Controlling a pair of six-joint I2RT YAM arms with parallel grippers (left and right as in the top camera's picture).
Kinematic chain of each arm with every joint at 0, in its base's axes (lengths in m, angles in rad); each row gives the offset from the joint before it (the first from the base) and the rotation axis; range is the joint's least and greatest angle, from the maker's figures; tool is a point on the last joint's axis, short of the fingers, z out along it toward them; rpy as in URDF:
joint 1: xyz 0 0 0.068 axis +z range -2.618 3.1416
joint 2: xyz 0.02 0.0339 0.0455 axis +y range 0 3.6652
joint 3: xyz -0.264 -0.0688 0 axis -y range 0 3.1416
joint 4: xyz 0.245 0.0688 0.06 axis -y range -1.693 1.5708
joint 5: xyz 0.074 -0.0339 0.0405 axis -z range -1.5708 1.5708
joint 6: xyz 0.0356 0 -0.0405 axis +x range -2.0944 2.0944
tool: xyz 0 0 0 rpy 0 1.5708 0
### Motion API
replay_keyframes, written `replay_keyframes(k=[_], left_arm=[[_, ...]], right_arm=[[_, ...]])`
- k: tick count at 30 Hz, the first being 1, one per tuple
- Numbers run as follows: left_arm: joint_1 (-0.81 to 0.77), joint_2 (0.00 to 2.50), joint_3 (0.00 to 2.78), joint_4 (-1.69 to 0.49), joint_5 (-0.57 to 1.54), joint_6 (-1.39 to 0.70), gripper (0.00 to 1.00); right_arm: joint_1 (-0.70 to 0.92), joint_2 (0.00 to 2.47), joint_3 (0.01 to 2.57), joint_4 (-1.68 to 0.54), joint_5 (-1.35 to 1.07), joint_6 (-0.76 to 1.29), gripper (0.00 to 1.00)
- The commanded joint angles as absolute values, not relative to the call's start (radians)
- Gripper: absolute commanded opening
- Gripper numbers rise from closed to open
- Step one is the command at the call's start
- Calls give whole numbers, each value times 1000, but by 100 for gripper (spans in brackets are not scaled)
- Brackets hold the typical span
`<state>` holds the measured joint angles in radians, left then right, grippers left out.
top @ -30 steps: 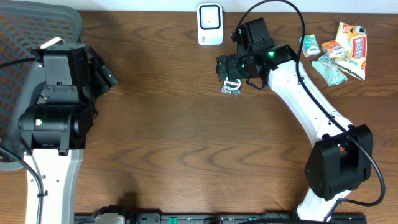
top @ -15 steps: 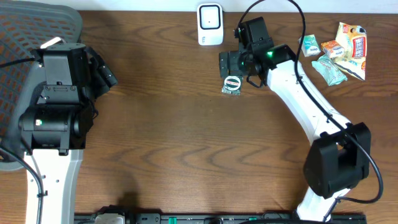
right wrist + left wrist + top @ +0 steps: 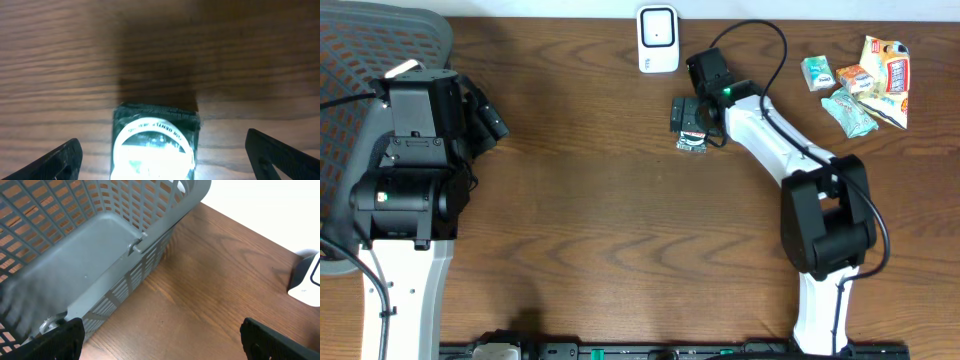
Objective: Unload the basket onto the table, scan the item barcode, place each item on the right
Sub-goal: 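Carry the tin up to the scanner face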
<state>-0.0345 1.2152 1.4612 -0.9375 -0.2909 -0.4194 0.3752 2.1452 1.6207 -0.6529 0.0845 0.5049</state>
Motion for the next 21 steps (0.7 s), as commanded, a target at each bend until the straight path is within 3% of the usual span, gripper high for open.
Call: replay_keyframes(k=[1, 12, 18, 21], left_arm=[[-31, 1208, 1474, -939, -301, -424, 98], [-31, 1208, 1474, -939, -301, -424, 98], [-31, 1208, 1474, -939, -301, -424, 98], [-31, 1208, 1474, -939, -301, -424, 98]], right_arm=[[381, 2164, 1623, -645, 104, 609, 97], [419, 2254, 1623, -645, 189, 609, 95], [412, 2270, 1623, -638, 176, 569, 66], [413, 2266, 1625, -639, 121, 559, 62]])
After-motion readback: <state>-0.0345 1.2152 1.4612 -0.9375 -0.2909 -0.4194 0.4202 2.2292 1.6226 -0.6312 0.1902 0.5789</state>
